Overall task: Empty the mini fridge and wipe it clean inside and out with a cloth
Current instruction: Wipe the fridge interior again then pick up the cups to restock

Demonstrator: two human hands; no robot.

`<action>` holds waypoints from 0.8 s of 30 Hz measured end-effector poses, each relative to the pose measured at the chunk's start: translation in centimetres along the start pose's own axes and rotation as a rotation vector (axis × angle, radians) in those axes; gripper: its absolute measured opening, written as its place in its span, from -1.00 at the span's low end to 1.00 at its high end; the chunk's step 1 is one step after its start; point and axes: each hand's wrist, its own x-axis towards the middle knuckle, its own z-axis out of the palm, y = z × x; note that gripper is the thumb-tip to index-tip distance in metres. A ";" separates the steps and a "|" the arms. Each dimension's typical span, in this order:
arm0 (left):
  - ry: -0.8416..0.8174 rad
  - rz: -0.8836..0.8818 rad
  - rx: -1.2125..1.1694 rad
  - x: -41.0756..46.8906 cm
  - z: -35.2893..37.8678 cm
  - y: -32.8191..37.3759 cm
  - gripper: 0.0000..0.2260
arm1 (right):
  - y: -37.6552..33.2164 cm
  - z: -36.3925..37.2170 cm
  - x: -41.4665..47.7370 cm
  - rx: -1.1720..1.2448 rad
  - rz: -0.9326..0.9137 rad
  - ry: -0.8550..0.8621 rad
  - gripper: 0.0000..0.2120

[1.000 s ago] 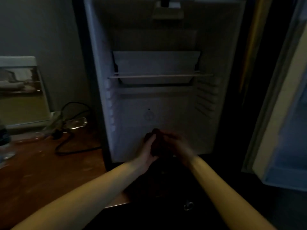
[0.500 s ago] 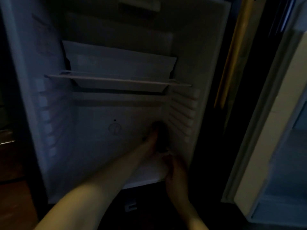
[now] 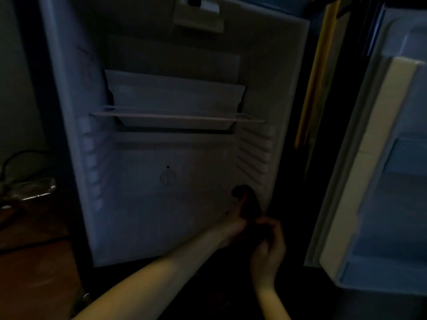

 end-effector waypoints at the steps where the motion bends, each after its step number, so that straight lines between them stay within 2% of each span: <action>1: -0.023 -0.004 0.033 -0.8 -0.3 -0.7 -0.53 | -0.6 -0.3 -0.2 0.009 0.082 0.003 -0.50; 4: -0.262 -0.203 0.243 -3.0 -2.4 -1.1 -0.55 | -2.2 -0.9 -0.7 0.019 0.146 -0.004 -0.69; 5: -0.312 -0.272 0.310 -3.6 -2.9 -0.9 -0.59 | -2.6 -1.2 -0.7 0.015 0.141 -0.008 -0.67; 6: -0.293 -0.340 0.275 -3.9 -3.4 -0.8 -0.68 | -3.1 -1.4 -0.6 -0.001 0.134 -0.009 -0.63; 7: -0.241 -0.368 0.202 -4.3 -3.8 -0.1 -0.78 | -3.5 -1.6 -0.4 -0.008 0.133 -0.016 -0.62; 9: -0.114 -0.371 0.067 -3.9 -4.8 1.5 -0.77 | -3.7 -1.8 0.0 -0.014 0.147 -0.037 -0.62; 11: 0.113 -0.310 -0.012 -2.5 -6.5 3.1 -0.82 | -3.3 -1.7 0.4 -0.036 0.123 -0.066 -0.59; 13: 0.407 -0.156 0.056 -0.5 -7.3 3.7 -0.73 | -2.3 -1.3 0.6 -0.084 0.073 -0.127 -0.52; 15: 0.538 -0.080 0.217 1.1 -6.7 3.1 -0.63 | -1.4 -0.9 1.0 -0.106 0.054 -0.214 -0.49; 20: 0.300 0.008 0.953 2.7 -3.8 -1.7 -0.60 | 1.3 -1.3 1.2 -0.213 0.108 -0.546 -0.41; 24: 0.218 0.062 1.114 3.0 -2.0 -0.7 -0.61 | 1.9 -1.2 1.2 -0.131 0.151 -0.525 -0.41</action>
